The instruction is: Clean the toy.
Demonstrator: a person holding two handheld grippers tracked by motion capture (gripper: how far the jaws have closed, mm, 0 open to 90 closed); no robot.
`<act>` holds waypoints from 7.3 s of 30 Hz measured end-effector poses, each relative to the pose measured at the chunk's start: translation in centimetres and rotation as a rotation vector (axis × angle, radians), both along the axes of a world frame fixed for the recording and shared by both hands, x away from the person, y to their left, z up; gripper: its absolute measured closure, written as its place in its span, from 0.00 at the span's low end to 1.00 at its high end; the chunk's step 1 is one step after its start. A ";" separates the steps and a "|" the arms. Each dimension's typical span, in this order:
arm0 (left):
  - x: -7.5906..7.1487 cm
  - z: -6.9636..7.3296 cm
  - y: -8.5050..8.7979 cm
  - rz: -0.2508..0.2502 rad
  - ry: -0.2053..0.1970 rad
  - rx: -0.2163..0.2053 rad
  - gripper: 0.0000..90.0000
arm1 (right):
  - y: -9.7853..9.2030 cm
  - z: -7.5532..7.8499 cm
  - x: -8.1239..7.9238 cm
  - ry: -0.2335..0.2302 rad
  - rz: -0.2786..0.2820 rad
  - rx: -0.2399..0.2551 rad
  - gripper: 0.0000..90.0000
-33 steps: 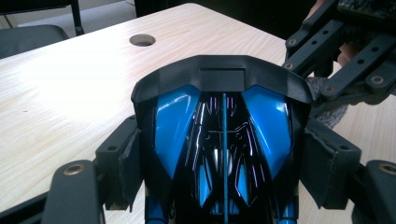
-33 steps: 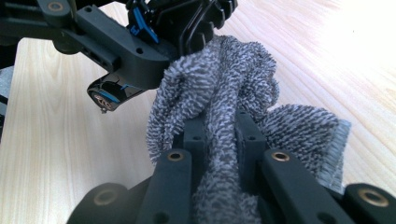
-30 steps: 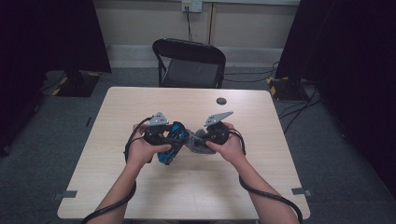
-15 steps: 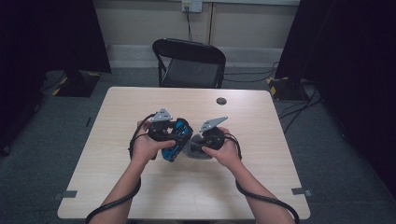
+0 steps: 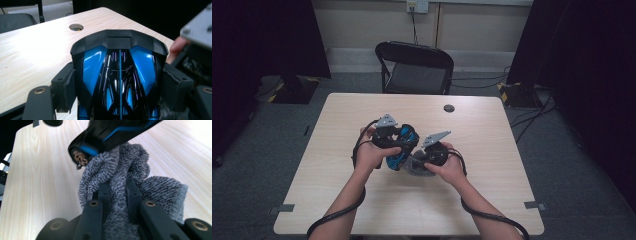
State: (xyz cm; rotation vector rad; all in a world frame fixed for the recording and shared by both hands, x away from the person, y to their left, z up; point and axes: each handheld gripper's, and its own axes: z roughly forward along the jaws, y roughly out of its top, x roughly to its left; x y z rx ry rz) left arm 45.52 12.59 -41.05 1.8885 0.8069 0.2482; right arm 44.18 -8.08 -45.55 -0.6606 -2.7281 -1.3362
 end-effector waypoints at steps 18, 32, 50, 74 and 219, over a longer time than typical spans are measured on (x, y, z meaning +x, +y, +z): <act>0.1 0.6 -0.3 -0.005 -0.018 0.006 0.28 | -5.8 1.7 1.4 -0.042 -0.102 -0.059 0.88; -0.9 -0.4 0.8 -0.004 0.003 0.031 0.28 | -7.8 5.3 3.5 -0.108 -0.202 -0.030 0.88; -2.5 -0.3 1.0 -0.029 -0.004 0.042 0.28 | -5.6 7.7 4.2 -0.144 -0.194 0.017 0.88; -2.2 -0.3 0.3 -0.038 -0.001 0.042 0.28 | -3.2 6.3 3.5 -0.113 -0.125 0.049 0.88; -0.2 0.6 1.5 0.037 0.008 0.047 0.28 | 1.0 -0.9 0.8 -0.013 0.005 -0.081 0.87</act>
